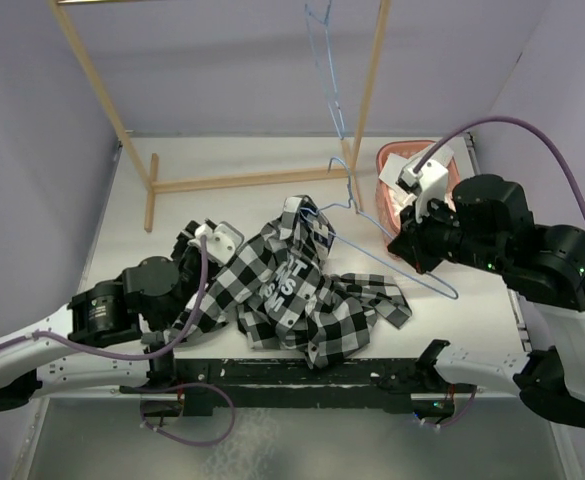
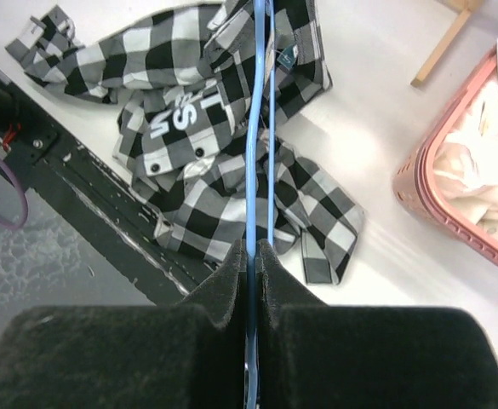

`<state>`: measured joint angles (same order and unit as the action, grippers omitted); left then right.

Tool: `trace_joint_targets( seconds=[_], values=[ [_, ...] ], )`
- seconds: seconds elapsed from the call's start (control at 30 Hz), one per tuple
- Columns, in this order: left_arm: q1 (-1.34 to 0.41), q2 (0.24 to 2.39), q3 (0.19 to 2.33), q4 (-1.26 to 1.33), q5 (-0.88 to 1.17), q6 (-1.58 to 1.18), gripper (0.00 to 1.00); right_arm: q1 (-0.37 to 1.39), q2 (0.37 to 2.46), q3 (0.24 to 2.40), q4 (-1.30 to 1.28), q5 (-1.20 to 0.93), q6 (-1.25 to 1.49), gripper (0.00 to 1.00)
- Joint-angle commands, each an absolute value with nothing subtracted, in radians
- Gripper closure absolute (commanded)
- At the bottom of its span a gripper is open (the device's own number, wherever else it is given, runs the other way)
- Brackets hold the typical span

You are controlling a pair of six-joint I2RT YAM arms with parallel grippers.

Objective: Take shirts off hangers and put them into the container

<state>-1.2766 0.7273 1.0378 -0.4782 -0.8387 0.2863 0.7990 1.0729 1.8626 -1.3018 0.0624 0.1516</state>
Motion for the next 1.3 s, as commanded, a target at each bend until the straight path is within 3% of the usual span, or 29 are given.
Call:
trace_joint_targets(
  seconds=[0.0, 0.4, 0.63, 0.93, 1.27],
  values=[
    [-1.278, 0.715, 1.101, -0.58, -0.87, 0.141, 0.57, 0.798, 1.119, 1.994, -1.265, 0.054, 0.163, 1.0],
    [-1.277, 0.594, 0.943, -0.525, -0.896, 0.071, 0.55, 0.798, 1.406, 2.364, -1.112, -0.032, 0.158, 1.0],
    [-1.277, 0.541, 0.902, -0.538, -0.888, 0.022, 0.55, 0.798, 1.617, 2.616, -1.107, 0.085, 0.153, 1.0],
    [-1.278, 0.511, 0.863, -0.508, -0.863, 0.013, 0.55, 0.798, 1.429, 2.382, -0.939, 0.097, 0.169, 1.0],
    [-1.272, 0.53, 0.851, -0.528, -0.82, -0.044, 0.57, 0.798, 1.547, 2.391, -0.682, 0.227, 0.094, 1.0]
  ],
)
